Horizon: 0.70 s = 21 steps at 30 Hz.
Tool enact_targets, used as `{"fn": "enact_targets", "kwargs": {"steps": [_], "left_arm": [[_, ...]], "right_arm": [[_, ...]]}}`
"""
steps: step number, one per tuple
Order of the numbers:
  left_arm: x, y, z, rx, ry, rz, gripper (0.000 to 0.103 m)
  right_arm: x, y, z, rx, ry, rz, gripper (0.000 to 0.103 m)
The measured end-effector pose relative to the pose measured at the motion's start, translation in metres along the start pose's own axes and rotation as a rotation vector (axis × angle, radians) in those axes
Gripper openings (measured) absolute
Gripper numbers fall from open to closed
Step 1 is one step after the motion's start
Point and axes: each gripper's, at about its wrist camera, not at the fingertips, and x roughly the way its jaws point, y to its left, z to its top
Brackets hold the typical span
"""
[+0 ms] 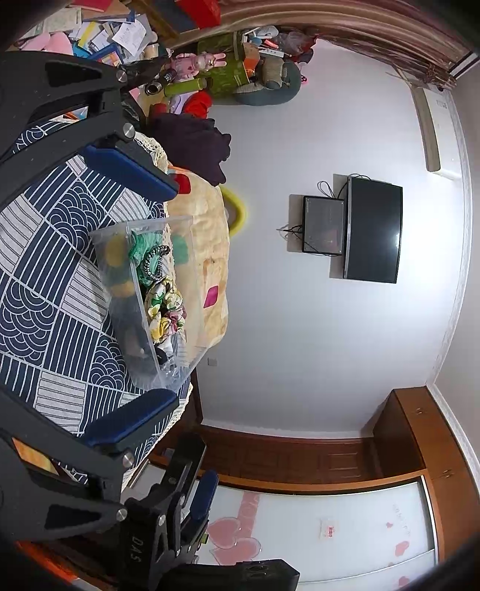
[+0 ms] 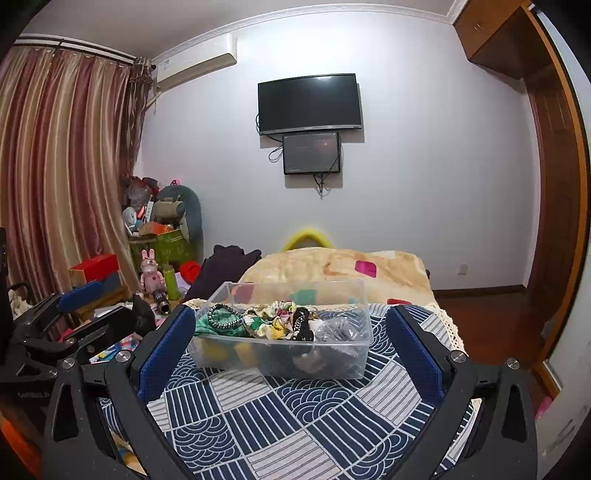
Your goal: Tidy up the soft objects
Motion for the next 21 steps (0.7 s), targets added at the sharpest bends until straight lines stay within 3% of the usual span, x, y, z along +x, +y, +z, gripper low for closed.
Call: {"fn": "enact_targets", "kwargs": {"steps": [21], "left_arm": [[0.0007, 0.0004, -0.0011, -0.006, 0.000, 0.004, 0.103]], "right_arm": [[-0.0039, 0.0015, 0.0006, -0.001, -0.003, 0.010, 0.103]]}}
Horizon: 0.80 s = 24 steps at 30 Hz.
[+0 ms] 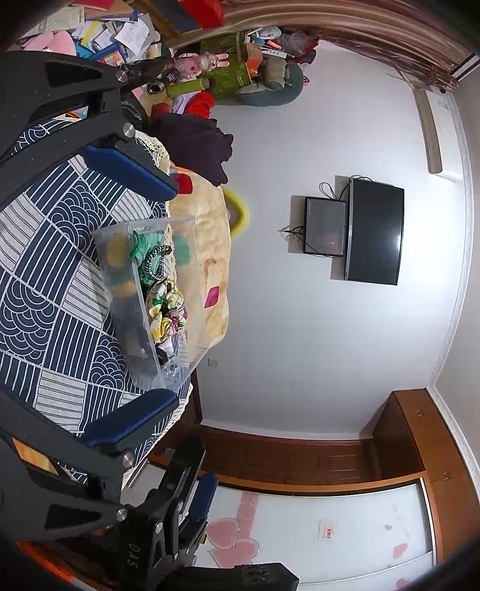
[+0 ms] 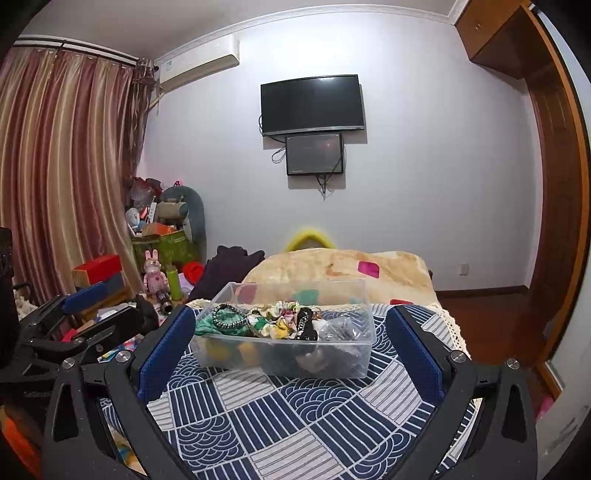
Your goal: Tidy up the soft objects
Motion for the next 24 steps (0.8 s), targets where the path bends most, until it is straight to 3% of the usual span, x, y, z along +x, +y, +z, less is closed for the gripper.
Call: {"fn": "enact_targets", "kwargs": {"steps": [24], "left_arm": [[0.0007, -0.0044, -0.0013, 0.009, 0.010, -0.029, 0.103]], "right_arm": [[-0.0020, 0.0026, -0.0002, 0.003, -0.005, 0.001, 0.103]]}}
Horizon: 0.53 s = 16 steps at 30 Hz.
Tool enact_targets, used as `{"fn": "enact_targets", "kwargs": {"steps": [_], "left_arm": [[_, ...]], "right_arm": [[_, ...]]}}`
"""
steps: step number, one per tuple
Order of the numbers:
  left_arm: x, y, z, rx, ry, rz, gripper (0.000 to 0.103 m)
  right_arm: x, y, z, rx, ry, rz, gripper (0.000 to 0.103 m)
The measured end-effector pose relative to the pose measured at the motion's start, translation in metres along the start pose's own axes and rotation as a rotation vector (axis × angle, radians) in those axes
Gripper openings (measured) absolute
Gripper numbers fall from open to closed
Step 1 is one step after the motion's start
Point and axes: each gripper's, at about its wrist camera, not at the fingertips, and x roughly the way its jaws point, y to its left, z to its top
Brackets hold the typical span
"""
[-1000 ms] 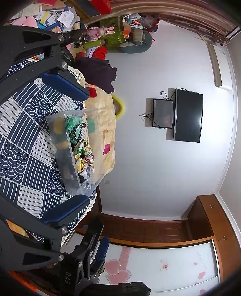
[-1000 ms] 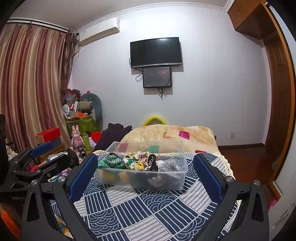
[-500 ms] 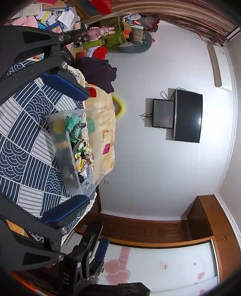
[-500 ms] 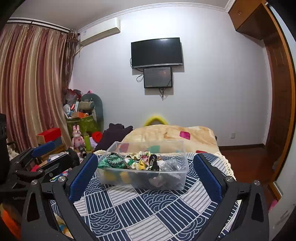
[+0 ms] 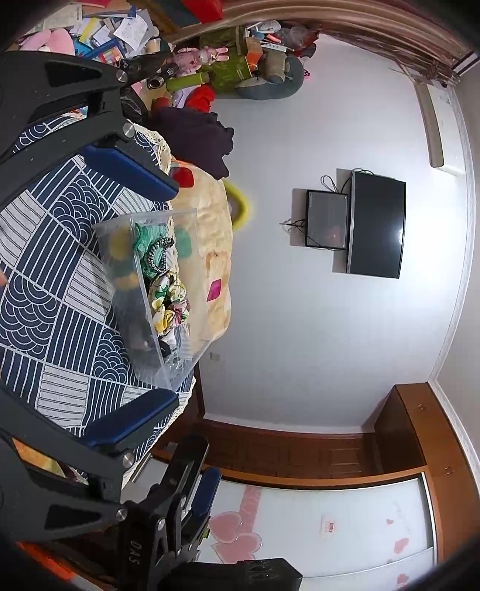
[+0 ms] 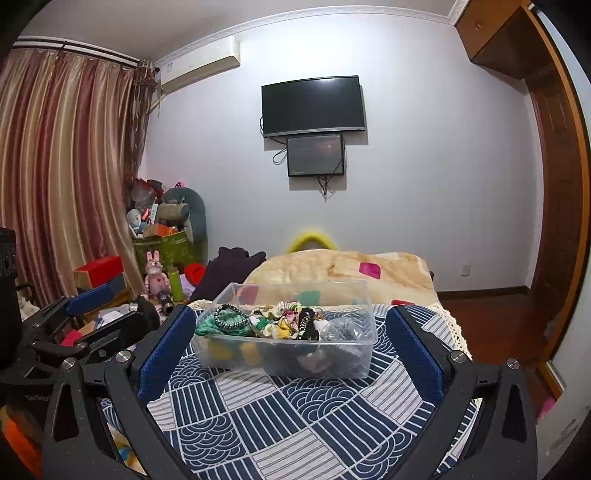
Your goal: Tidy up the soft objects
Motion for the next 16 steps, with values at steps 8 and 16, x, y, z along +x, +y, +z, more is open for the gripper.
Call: {"fn": "enact_targets", "kwargs": {"steps": [8, 16], "left_arm": [[0.0004, -0.0009, -0.0002, -0.017, 0.003, -0.009, 0.103], [0.0017, 0.0027, -0.0002, -0.033, 0.013, -0.016, 0.103]], "right_arm": [[-0.0003, 0.0004, 0.0000, 0.001, 0.001, 0.004, 0.103], [0.0005, 0.0016, -0.0005, 0.002, 0.005, 0.005, 0.103]]}}
